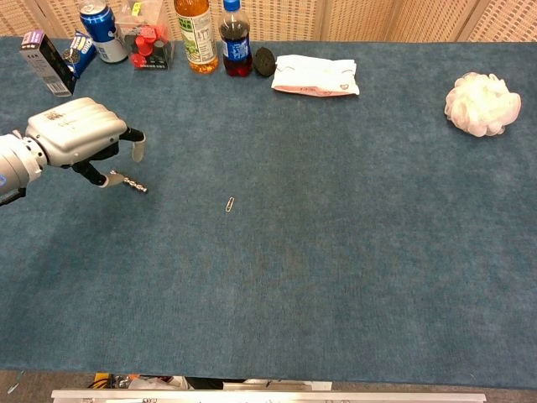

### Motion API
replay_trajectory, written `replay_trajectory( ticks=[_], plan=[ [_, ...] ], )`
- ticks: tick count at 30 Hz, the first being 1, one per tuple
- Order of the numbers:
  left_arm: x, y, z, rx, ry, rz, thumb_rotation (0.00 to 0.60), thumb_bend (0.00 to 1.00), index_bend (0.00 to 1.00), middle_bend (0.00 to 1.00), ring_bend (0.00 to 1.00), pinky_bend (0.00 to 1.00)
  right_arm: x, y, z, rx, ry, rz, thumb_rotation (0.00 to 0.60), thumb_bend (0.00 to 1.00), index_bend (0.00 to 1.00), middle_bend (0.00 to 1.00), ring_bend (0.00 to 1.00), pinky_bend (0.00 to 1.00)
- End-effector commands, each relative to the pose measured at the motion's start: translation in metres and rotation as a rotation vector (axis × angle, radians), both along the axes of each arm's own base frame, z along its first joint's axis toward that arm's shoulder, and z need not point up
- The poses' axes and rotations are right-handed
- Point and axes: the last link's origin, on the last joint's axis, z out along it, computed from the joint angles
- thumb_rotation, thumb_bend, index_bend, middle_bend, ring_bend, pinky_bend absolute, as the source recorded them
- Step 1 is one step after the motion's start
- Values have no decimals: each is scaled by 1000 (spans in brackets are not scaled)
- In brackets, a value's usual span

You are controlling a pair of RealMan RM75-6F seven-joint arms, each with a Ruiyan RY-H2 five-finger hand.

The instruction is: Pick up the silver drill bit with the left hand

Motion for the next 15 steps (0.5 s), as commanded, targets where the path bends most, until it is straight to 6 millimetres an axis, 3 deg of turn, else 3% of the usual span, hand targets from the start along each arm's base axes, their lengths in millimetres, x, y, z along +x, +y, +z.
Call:
replay_trajectory(
  ticks=[1,15],
  plan=[
    [-2,0,-2,3,12,-3,600,251,437,958,939,936,0,0,-1,4,-2,0,600,289,392,379,349,477],
    [-13,7,-9,16,50,-6,600,250,445,962,939,936,-2,2,-2,7,-3,-8,600,289,392,379,356,477]
  ],
)
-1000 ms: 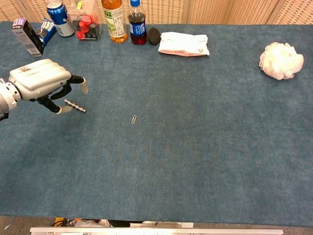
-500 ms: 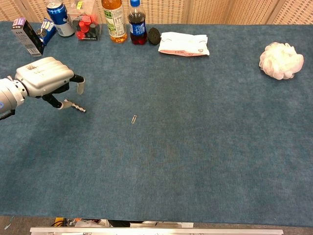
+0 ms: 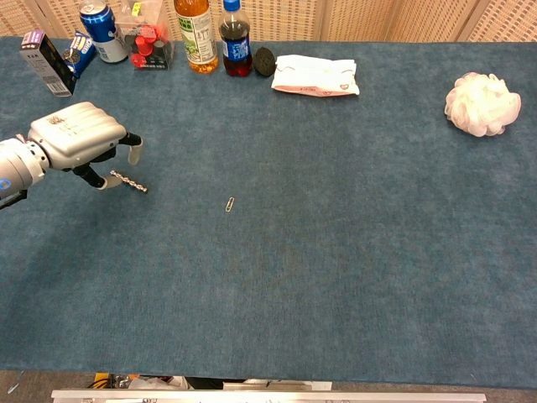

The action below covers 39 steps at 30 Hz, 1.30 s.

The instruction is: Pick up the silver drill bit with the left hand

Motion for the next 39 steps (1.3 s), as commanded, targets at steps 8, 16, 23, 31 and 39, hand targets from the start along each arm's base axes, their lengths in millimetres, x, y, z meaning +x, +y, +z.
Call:
replay_trajectory(
  ticks=[8,16,23,31,39],
  plan=[
    [1,-6,-10,-21,-13,-16,600,250,459,963,940,936,-2,0,-3,10,-2,-8,600,289,392,379,358,477],
    [4,-2,-23,-27,-15,-17,600,250,482,965,942,935,-4,1,-4,9,-2,-13,600,289,393,379,359,477],
    [1,3,-29,-26,19,-17,600,251,483,965,942,935,-4,2,-4,7,-2,-18,600,289,392,379,360,477],
    [-4,4,-35,-32,42,-14,600,251,488,966,942,935,-4,3,-3,6,-1,-22,600,289,393,379,361,477],
    [-5,7,-40,-38,68,-9,600,251,502,966,942,935,-5,4,-3,4,1,-26,600,289,392,379,362,477]
  ],
)
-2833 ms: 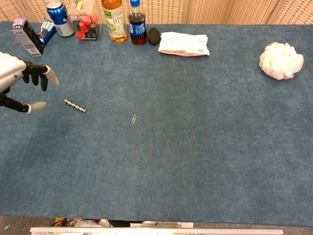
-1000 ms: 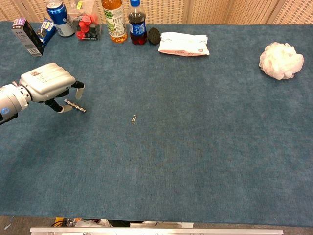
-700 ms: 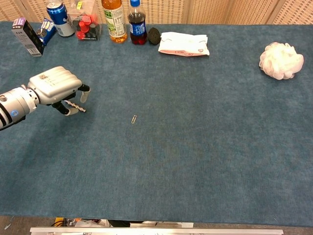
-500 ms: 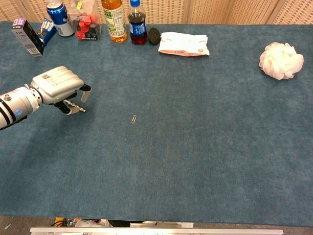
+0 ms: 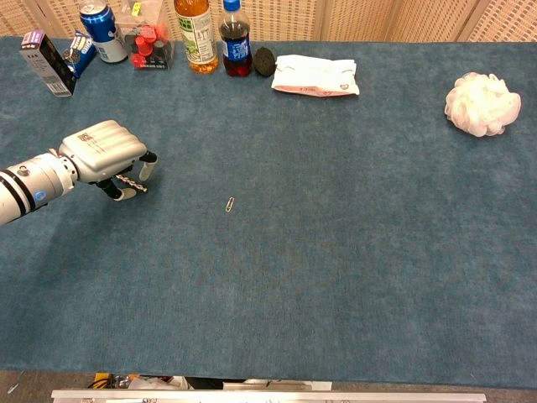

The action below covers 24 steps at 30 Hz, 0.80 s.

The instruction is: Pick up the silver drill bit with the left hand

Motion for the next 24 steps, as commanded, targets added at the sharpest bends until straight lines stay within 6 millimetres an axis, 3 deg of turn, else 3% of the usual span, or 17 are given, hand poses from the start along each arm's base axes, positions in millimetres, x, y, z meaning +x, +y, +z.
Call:
replay_trajectory(
  ticks=[1,24],
  plan=[
    [0,1,-1,-1,4,3,600,251,509,966,942,935,0,0,0,-2,0,0,600,289,392,379,363,477],
    [0,1,-4,3,36,22,600,288,512,967,942,935,-3,8,4,-15,-6,-10,600,289,392,379,364,477]
  ],
)
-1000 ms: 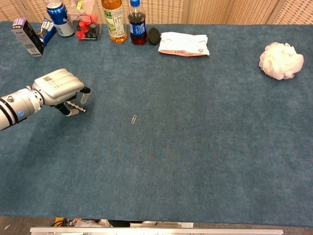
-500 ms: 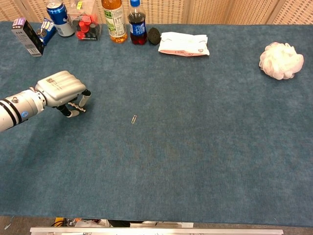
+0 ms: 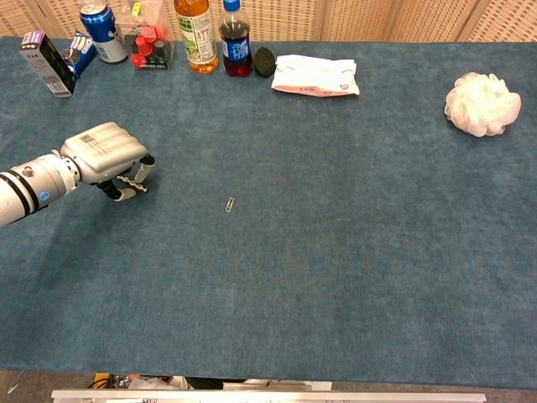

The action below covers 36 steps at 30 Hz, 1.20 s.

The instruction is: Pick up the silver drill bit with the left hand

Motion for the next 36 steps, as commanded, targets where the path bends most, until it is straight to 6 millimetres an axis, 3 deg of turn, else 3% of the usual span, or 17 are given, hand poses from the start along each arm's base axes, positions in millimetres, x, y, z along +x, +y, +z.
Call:
replay_trajectory(
  ticks=[1,12,36],
  plan=[
    [0,0,0,1,0,1,600,292,512,967,942,935,0,1,0,-1,0,0,600,289,392,379,364,477],
    [1,0,-2,-1,6,8,600,340,526,969,942,935,-1,3,2,-7,-2,0,600,289,392,379,364,477],
    [3,-3,-6,-19,-45,55,600,341,595,979,948,935,-4,8,6,-22,-8,-4,600,289,392,379,364,477]
  ],
)
